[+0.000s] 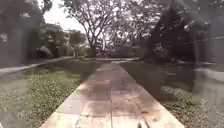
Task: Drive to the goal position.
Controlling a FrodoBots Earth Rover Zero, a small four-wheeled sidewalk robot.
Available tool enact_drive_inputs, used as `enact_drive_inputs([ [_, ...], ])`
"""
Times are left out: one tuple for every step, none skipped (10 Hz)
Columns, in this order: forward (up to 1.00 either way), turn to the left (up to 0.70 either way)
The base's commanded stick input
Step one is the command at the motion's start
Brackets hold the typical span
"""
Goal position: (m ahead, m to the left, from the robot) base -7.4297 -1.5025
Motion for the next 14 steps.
enact_drive_inputs([
  [0.7,0.0],
  [0.7,-0.35],
  [0.7,-0.35],
  [0.7,-0.35],
  [0.7,-0.18],
  [0.7,0.0],
  [0.7,0.0],
  [0.7,0.0],
  [0.7,0.0],
  [0.7,0.0],
  [0.7,0.0],
  [0.7,0.0],
  [0.7,0.0],
  [0.7,0.0],
])
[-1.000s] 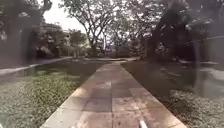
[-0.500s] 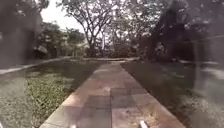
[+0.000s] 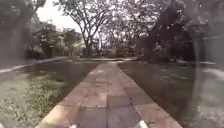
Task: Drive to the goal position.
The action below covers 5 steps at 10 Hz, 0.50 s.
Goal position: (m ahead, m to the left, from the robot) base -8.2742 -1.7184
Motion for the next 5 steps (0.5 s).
enact_drive_inputs([
  [0.7,0.0],
  [0.7,0.0],
  [0.7,0.0],
  [0.7,0.0],
  [0.7,0.0],
])
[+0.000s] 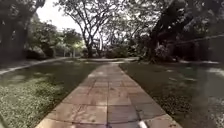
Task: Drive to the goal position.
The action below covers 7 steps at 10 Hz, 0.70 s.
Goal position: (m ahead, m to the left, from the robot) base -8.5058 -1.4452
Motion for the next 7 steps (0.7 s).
enact_drive_inputs([
  [0.7,0.0],
  [0.7,-0.05],
  [0.7,-0.34],
  [0.7,-0.26],
  [0.7,0.0],
  [0.7,0.0],
  [0.7,0.0],
])
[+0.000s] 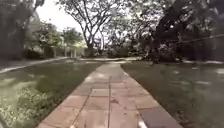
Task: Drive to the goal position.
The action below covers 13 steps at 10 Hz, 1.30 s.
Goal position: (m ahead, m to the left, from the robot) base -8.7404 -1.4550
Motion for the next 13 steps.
enact_drive_inputs([
  [0.7,0.0],
  [0.7,0.0],
  [0.7,0.0],
  [0.7,0.0],
  [0.7,0.0],
  [0.7,0.0],
  [0.7,0.0],
  [0.7,0.0],
  [0.7,0.0],
  [0.7,-0.29],
  [0.7,-0.18],
  [0.7,0.0],
  [0.7,0.0],
])
